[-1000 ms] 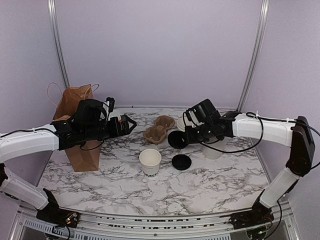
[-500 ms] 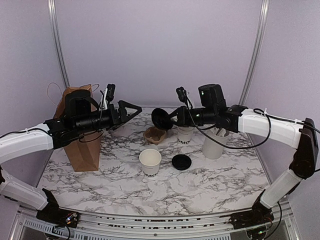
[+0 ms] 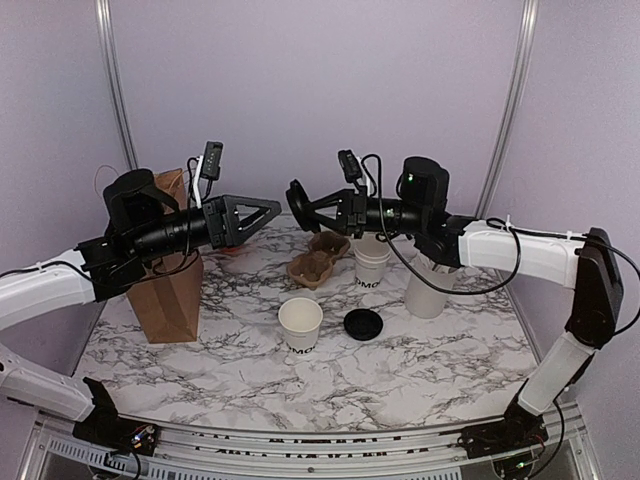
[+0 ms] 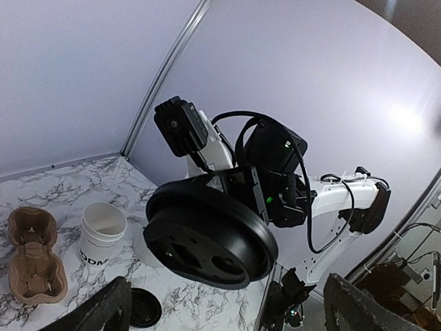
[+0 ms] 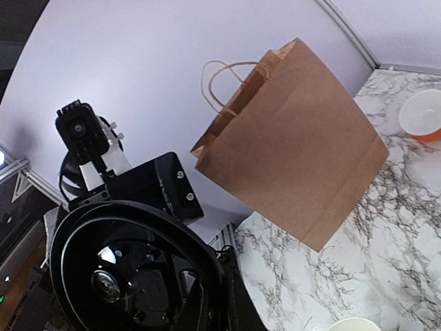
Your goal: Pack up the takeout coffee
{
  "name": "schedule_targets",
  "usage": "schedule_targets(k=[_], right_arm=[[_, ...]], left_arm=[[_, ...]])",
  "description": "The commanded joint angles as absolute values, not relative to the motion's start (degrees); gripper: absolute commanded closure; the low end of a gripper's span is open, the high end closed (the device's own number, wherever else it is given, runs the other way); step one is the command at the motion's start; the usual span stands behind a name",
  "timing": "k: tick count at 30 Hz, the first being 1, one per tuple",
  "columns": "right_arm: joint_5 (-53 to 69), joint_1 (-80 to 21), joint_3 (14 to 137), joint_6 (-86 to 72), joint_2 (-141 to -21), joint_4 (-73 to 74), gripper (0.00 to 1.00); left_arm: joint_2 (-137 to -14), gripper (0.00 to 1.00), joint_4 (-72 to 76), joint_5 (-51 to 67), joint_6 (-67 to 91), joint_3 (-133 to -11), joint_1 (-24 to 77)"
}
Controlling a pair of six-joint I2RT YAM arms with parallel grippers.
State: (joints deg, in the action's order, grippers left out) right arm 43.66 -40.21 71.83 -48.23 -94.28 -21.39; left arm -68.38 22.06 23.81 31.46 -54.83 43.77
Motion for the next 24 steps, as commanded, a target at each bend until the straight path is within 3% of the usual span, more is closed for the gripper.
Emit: schedule_targets(k=[1,12,24], right_arm=[[50.4,-39.8,73.1,-57.0,-94.2,-34.6,0.90],[53.6,-41.5,73.3,-60.4,-93.6,-38.4,0.88],[54.0,-42.6,73.8,-61.3,-94.6,-39.0,0.87]], left_arm=[[-66.0,0.02,25.9,25.9,18.7,-54.3,44.6],[-64.6,0.02,25.9,18.4,-4.4,-54.2,51.4],[-67.6,0.01,26.3,11.6,-6.8,-56.8,53.8]])
